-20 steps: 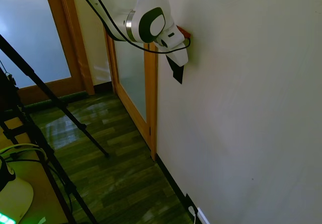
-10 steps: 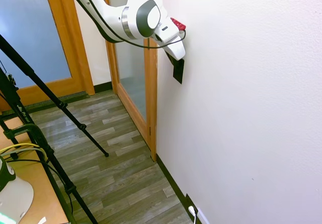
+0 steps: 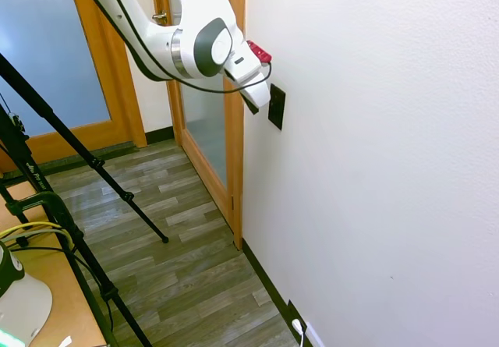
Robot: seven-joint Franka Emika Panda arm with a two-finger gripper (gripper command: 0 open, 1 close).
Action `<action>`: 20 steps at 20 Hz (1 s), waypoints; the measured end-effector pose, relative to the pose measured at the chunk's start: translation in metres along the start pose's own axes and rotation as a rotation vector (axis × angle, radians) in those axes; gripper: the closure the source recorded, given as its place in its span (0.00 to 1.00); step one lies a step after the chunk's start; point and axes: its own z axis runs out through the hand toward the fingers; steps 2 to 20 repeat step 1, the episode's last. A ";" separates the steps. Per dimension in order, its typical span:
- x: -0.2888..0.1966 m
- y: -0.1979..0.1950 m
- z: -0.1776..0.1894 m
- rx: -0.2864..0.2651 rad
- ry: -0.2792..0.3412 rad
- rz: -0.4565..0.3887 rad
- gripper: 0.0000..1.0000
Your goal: Turn on the light
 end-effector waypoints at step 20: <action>-0.003 0.008 -0.003 0.009 0.000 -0.004 0.00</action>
